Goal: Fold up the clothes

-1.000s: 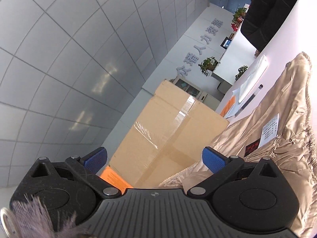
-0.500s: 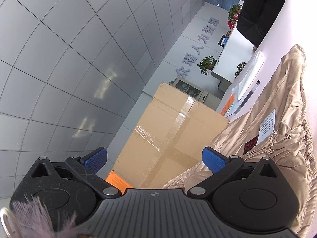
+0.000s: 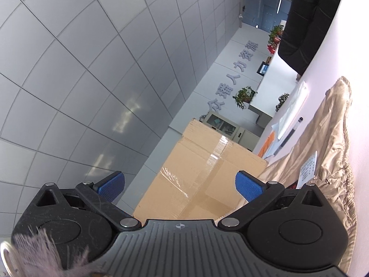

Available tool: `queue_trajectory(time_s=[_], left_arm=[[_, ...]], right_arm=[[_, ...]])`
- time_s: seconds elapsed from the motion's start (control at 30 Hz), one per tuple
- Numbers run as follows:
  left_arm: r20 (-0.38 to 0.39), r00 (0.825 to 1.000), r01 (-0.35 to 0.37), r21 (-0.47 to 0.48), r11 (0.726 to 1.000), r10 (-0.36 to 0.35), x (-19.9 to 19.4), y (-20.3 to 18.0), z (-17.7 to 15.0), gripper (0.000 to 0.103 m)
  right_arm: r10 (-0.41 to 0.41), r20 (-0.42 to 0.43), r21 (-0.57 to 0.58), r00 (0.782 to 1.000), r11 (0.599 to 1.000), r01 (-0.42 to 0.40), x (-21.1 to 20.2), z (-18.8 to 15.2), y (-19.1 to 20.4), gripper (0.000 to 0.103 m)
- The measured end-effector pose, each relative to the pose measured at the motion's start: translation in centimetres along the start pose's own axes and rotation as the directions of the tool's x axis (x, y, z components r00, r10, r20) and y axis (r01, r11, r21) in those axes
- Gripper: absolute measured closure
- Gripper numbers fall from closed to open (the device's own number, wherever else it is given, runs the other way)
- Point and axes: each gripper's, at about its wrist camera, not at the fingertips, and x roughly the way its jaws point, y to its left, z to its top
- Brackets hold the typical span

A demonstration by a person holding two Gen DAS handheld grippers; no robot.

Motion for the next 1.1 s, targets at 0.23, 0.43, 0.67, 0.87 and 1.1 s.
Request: queue_trajectory(time_s=[0.23,0.43,0.67,0.87,1.1], left_arm=[[-0.076,0.924,-0.382,-0.270,0.884,0.376,-0.2,5.8,-0.2,0.094],[-0.216,0.842,-0.539,-0.407,0.738,0.495,-2.0,10.3,-3.3,0.087],[-0.196,0.823,-0.566,-0.369,0.737,0.534,-6.4,10.5,-6.7,0.054],[-0.165,0.827,-0.553,-0.418,0.721,0.538,-8.6,12.1,-7.3,0.017],[-0.227,0.871,-0.491,-0.414,0.766,0.436,-5.2,14.0,-7.5,0.015]], right_arm=[[0.043,0.005,0.001,0.999,0.999,-0.043,1.6,0.3,1.7,0.000],[0.020,-0.002,-0.002,1.000,1.000,-0.020,2.9,-1.6,-0.1,0.000],[-0.043,-0.036,0.017,0.998,0.999,0.044,1.6,-1.1,-1.8,0.000],[-0.073,-0.043,0.025,0.996,0.997,0.075,1.3,-0.5,-2.1,0.000],[-0.111,-0.078,0.034,0.991,0.993,0.114,1.3,-0.6,-2.1,0.000]])
